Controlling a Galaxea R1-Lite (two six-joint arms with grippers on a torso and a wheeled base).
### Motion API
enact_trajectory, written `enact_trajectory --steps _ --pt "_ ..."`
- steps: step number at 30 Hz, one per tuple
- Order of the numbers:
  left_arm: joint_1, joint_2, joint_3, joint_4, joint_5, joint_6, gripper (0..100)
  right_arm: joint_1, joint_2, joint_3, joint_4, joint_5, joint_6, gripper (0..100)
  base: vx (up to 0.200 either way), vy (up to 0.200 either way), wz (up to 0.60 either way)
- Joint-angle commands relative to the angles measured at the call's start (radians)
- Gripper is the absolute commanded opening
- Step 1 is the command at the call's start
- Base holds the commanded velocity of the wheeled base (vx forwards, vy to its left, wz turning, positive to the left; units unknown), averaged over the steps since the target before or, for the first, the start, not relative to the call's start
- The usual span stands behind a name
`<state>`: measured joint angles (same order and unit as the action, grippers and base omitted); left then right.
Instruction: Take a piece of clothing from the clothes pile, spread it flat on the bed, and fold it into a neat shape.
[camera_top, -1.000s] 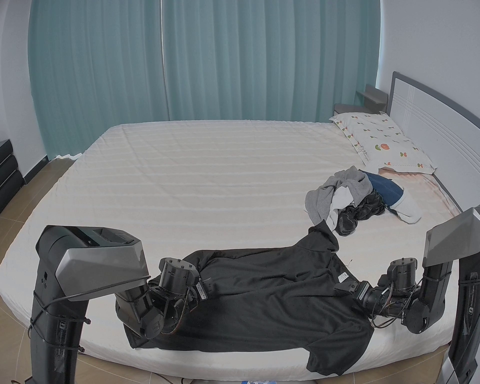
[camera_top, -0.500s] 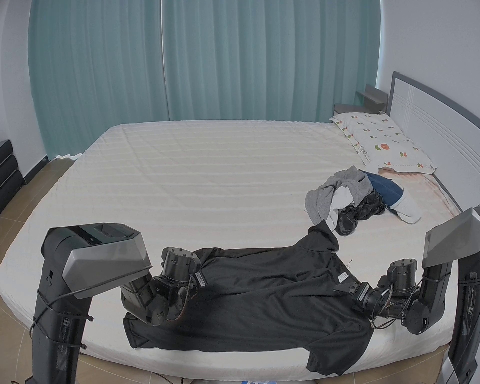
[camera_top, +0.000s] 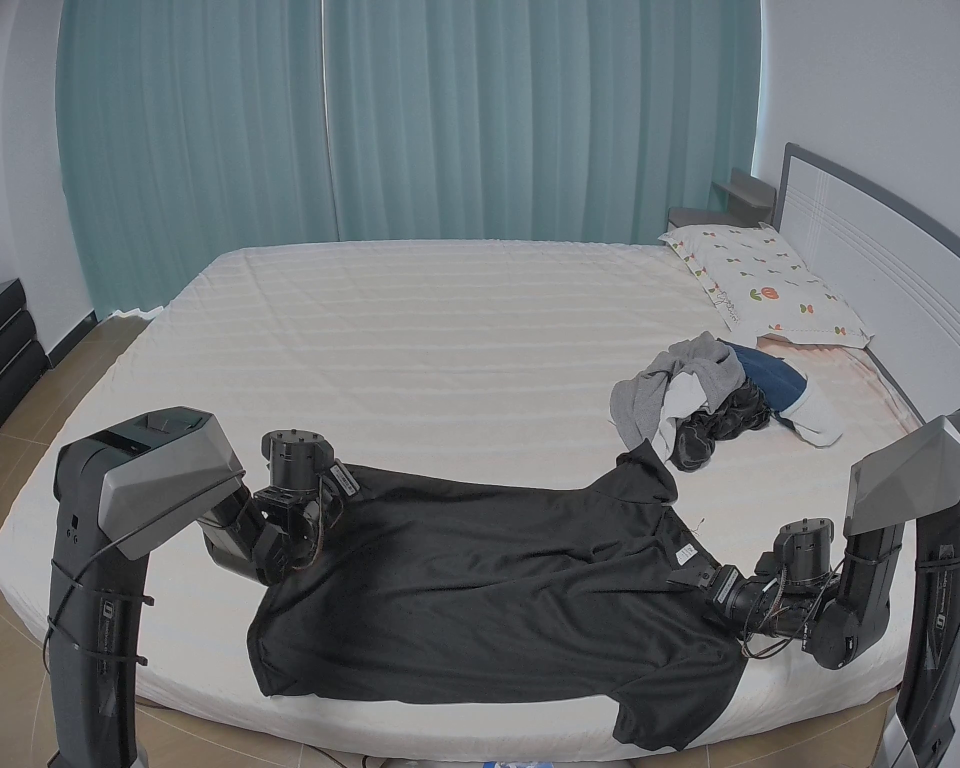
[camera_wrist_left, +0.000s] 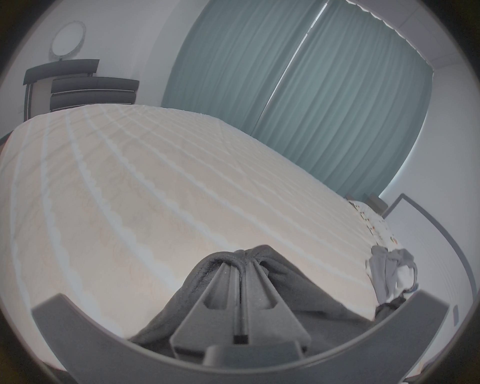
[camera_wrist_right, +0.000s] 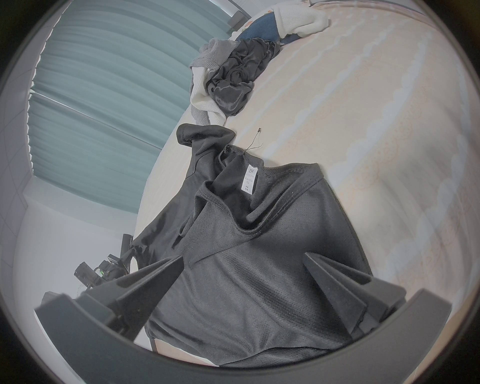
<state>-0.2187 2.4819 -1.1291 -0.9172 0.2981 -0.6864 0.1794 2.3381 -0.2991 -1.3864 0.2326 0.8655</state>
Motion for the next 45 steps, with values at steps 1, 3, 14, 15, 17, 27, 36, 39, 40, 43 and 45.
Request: enact_trajectory --steps 1,3,14,15,17,27,36,39,40,43,45 --pt "0.078 0.066 -0.106 0.044 -0.01 0.004 0 0.0 0.001 0.005 -0.002 0.001 -0.003 100 0.0 0.0 0.0" --pt "0.107 0.089 -0.169 0.087 -0.022 0.005 0 0.005 0.003 0.003 -0.002 0.001 -0.003 100 0.0 0.0 0.0" --pt "0.156 0.172 -0.305 0.15 -0.036 0.004 0 0.006 0.003 0.003 -0.003 0.001 0.0 100 0.0 0.0 0.0" --pt "0.159 0.176 -0.31 0.15 -0.036 0.004 0 0.006 0.003 0.003 -0.003 0.001 0.001 100 0.0 0.0 0.0" --pt "0.167 0.184 -0.32 0.152 -0.036 0.004 0 0.006 0.003 0.003 -0.003 0.001 0.001 100 0.0 0.0 0.0" --pt "0.202 0.184 -0.339 0.152 -0.04 0.004 0 0.006 0.007 0.005 -0.025 0.001 0.003 100 0.0 0.0 0.0" --pt "0.199 0.141 -0.265 0.152 -0.048 -0.007 100 0.006 0.012 0.009 -0.033 0.001 0.003 100 0.0 0.0 0.0" --pt "0.199 0.071 -0.166 0.147 -0.091 -0.021 100 0.005 0.012 0.009 -0.033 0.001 0.003 100 0.0 0.0 0.0" --pt "0.199 0.043 -0.13 0.143 -0.116 -0.027 100 0.005 0.012 0.009 -0.033 0.001 0.003 100 0.0 0.0 0.0" --pt "0.2 -0.092 0.031 0.138 -0.224 -0.078 100 0.005 0.012 0.009 -0.033 0.001 0.003 100 0.0 0.0 0.0" --pt "0.199 -0.146 0.098 0.136 -0.258 -0.094 100 0.005 0.01 0.009 -0.033 0.001 0.003 100 0.0 0.0 0.0"
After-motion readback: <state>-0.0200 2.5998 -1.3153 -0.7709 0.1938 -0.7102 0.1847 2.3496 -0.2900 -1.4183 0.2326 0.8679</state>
